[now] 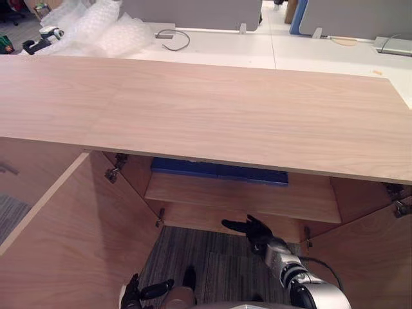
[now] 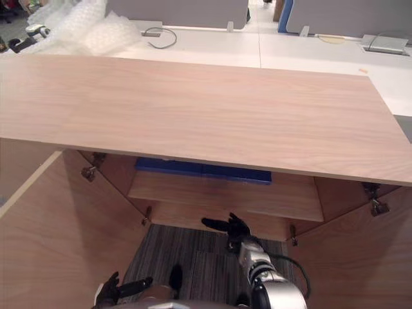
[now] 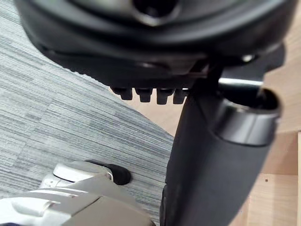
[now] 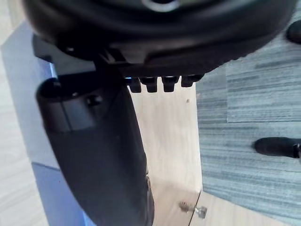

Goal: Walk over to the cabinet, pick up the folder, carry it to the office cabinet, place the folder inside the office cabinet, then close the office cabinet door

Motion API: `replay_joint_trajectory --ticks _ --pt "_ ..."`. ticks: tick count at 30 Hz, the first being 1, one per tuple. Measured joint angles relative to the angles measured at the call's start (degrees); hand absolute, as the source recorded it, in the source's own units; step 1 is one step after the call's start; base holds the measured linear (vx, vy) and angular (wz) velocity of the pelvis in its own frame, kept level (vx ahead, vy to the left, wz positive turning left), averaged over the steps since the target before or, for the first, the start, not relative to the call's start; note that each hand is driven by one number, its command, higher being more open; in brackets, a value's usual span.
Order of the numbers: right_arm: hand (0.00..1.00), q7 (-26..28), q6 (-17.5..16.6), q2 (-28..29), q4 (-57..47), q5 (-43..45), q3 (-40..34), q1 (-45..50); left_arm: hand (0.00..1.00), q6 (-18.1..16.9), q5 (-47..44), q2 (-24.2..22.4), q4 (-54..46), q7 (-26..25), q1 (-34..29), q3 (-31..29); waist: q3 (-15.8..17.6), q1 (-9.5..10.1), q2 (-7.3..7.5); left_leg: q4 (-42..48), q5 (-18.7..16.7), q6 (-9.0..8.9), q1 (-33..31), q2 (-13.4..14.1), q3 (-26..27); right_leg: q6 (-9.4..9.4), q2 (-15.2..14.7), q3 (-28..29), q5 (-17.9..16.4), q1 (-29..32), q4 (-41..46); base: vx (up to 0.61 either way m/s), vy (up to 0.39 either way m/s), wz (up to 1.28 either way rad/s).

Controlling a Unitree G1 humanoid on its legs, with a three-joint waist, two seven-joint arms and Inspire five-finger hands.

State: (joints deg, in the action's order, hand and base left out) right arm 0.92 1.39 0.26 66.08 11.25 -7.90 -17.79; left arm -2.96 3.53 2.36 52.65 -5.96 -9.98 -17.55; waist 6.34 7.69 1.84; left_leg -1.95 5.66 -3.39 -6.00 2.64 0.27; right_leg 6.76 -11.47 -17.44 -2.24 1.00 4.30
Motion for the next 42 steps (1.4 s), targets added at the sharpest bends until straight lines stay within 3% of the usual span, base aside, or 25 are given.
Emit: replay_joint_trajectory --ticks 7,11,15,18,19,20,21,22,24,25,26,30,32,34,36,37,39,40,41,42 --pt "1.00 -0.9 -0.4 1.1 0.1 0.4 -1.3 4.2 1.00 0.0 1.6 0.2 0.8 0.0 -0.2 -1.9 -1.8 -0.37 1.28 -3.0 1.5 -0.16 1.6 -0.1 0.1 -0.02 0.3 0.3 0.4 -0.5 -0.8 -0.03 -0.004 -0.01" --pt "1.00 -1.6 -0.5 2.4 0.2 2.8 -2.6 6.6 1.00 0.0 1.9 0.3 1.7 -0.5 0.1 -1.9 -2.0 -0.46 1.22 -3.0 1.1 0.03 3.4 -0.4 0.4 0.07 0.4 0.4 0.9 -2.9 -2.5 0.05 0.004 -0.02" --pt "1.00 -4.3 -2.9 3.8 0.1 7.4 -2.5 10.6 1.00 -0.1 3.9 0.3 2.7 -1.7 0.6 -1.9 -2.7 -1.41 1.05 -2.5 -0.4 -0.32 4.5 -0.2 1.6 -0.04 0.6 1.0 0.8 -4.1 -3.1 0.05 0.003 -0.14" --pt "1.00 -6.1 -3.1 4.0 0.1 9.2 -2.7 13.7 1.00 -0.1 4.1 0.2 3.3 -3.4 0.8 -2.5 -2.6 -1.73 1.11 10.3 -8.3 -0.80 2.2 2.2 5.5 -1.32 1.9 6.6 1.0 -3.7 -1.7 0.03 0.016 -0.90" --pt "1.00 -6.7 -3.8 4.0 0.0 9.3 -4.3 14.9 1.00 -0.1 4.4 -0.4 4.3 -3.8 1.3 -3.8 -2.8 -1.68 0.64 17.9 -13.0 -1.22 0.1 4.2 5.2 -1.59 3.5 9.6 0.8 -3.4 -1.5 0.02 0.018 -1.16" --pt "1.00 -7.2 -4.2 4.0 0.0 9.5 -4.5 15.5 1.00 -0.2 4.5 -0.5 5.0 -4.0 1.6 -3.9 -3.1 -1.77 0.29 20.9 -15.1 -1.70 -0.7 5.1 4.1 -1.67 4.4 11.0 0.8 -2.9 -1.3 0.00 0.020 -1.41" --pt "1.00 -8.3 -5.0 3.9 -0.3 10.1 -4.3 16.8 1.00 -0.1 4.4 -0.7 6.6 -4.8 2.1 -3.7 -3.7 -2.12 -0.76 25.7 -19.3 -2.44 -1.6 6.7 0.8 -1.88 6.6 14.4 0.9 -1.5 -0.6 -0.03 0.062 -1.59" --pt "1.00 -8.9 -5.2 4.0 -1.1 10.4 -4.3 17.4 1.00 0.0 4.3 -0.4 7.3 -5.6 2.5 -3.6 -4.1 -2.62 -1.08 28.5 -21.9 -2.63 -2.0 8.8 2.4 -2.49 8.4 18.0 1.3 -0.1 -0.3 -0.07 0.107 -1.81" --pt "1.00 -9.1 -5.1 4.0 -2.3 10.4 -4.4 17.9 1.00 0.2 3.7 0.8 7.0 -6.0 2.6 -1.5 -4.7 -3.54 -0.40 29.7 -23.5 -3.11 -1.9 10.4 6.4 -2.67 9.5 22.1 2.3 1.7 -0.5 -0.06 0.136 -1.54" --pt "1.00 -9.7 -5.1 4.0 -5.3 10.4 -5.9 20.0 1.00 0.6 3.5 3.3 6.6 -5.4 2.3 4.3 -5.1 -4.36 0.58 29.1 -24.1 -3.00 -0.5 10.6 11.6 -2.22 9.8 27.1 3.7 3.6 -0.9 -0.02 0.134 -1.44" --pt "1.00 -10.0 -5.1 4.0 -6.0 10.3 -7.1 20.5 1.00 0.6 3.4 3.9 6.4 -4.8 2.2 5.8 -5.2 -4.38 0.76 28.4 -24.1 -2.88 0.3 10.5 13.6 -1.81 9.7 28.9 4.3 4.1 -1.0 -0.01 0.137 -1.47" --pt "1.00 -13.5 -4.7 3.8 -13.0 10.2 -12.4 24.0 1.00 -0.4 3.1 3.9 7.2 1.4 2.9 6.0 -4.2 -6.42 0.43 25.0 -23.6 -1.53 7.1 8.5 23.5 -0.26 8.8 34.4 6.4 5.0 -0.4 0.03 0.122 -1.12" --pt "1.00 -15.6 -4.7 3.7 -18.4 8.9 -10.6 24.9 1.00 2.0 3.4 2.7 8.0 -3.1 6.4 6.5 -2.8 -7.65 -0.28 24.6 -23.5 -1.40 7.3 7.9 24.7 0.05 8.7 35.5 6.5 7.3 1.8 -0.02 0.052 -0.96" --pt "1.00 -16.9 -4.7 3.4 -22.3 8.2 -8.7 24.8 1.00 0.9 3.0 1.0 9.6 -5.1 9.3 7.2 -1.3 -7.95 -0.13 22.2 -22.5 0.35 9.2 7.3 29.3 -0.42 8.0 31.0 6.6 10.4 5.5 -0.06 0.016 -0.96" --pt "1.00 -19.6 -5.0 3.4 -24.4 5.9 -9.0 25.4 1.00 0.1 1.2 -2.3 9.8 -4.6 9.9 6.6 -0.2 -8.36 -0.77 21.6 -22.1 0.98 12.1 8.3 32.3 -6.56 3.9 14.6 0.1 13.2 19.2 -0.02 -0.009 -0.59" --pt "1.00 -20.1 -5.0 3.4 -24.7 5.5 -9.0 25.8 1.00 0.3 1.2 -2.6 10.2 -4.5 10.3 6.6 -0.3 -8.45 -0.62 21.6 -22.1 0.90 12.7 8.6 32.4 -7.08 2.7 12.6 -1.6 13.5 23.2 0.01 -0.081 -0.20" --pt "1.00 -20.7 -5.0 3.2 -25.5 4.4 -9.0 27.3 1.00 0.2 1.0 -3.2 10.4 -4.5 10.2 5.7 -1.1 -8.53 0.61 21.7 -21.5 -0.39 13.9 10.0 33.2 -6.44 -0.6 10.7 -6.1 13.9 32.3 0.05 -0.172 -0.23" --pt "1.00 -20.7 -5.1 3.3 -25.6 4.4 -9.2 27.6 1.00 0.2 1.0 -2.8 10.4 -4.6 10.2 4.8 -1.8 -8.46 2.06 21.2 -21.0 -1.44 14.3 9.4 33.4 -4.35 -0.6 10.6 -7.4 13.5 30.5 0.10 -0.205 -0.35" --pt "1.00 -20.7 -5.2 3.7 -25.7 4.3 -10.1 27.7 1.00 0.4 1.0 -2.4 10.6 -4.6 10.3 4.5 -2.1 -8.43 2.27 20.4 -20.5 -2.10 14.7 9.1 33.3 -3.51 0.0 10.5 -8.5 12.7 28.4 0.15 -0.264 -0.64" --pt "1.00 -20.8 -5.4 3.5 -25.7 3.9 -12.1 26.8 1.00 0.5 1.2 -3.0 11.3 -4.6 10.3 3.4 -2.4 -8.21 0.74 17.3 -19.0 -1.83 14.7 9.5 32.4 -3.97 2.9 11.0 -8.1 11.8 23.6 0.10 -0.232 -0.72"
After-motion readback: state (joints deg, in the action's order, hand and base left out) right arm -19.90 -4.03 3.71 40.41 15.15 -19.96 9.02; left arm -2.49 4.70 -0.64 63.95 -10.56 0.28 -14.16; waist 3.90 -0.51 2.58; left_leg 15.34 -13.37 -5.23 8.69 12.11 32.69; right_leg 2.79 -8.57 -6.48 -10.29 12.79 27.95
